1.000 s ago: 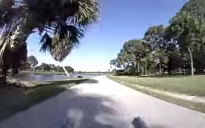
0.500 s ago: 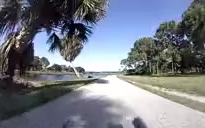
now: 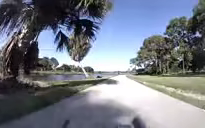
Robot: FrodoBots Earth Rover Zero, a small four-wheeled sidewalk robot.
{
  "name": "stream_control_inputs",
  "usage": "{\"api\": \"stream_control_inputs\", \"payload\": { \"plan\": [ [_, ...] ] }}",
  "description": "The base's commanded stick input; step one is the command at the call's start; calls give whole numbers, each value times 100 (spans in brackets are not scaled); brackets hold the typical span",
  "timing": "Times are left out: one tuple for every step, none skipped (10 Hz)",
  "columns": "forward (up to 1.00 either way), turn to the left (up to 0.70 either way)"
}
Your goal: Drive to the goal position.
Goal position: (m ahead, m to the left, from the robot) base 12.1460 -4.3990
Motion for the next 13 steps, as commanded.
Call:
{"api": "stream_control_inputs", "payload": {
  "plan": [
    [70,0],
    [70,0],
    [70,0],
    [70,0],
    [70,0],
    [70,0],
    [70,0],
    [70,0],
    [70,0],
    [70,0],
    [70,0],
    [70,0],
    [70,0]
  ]
}}
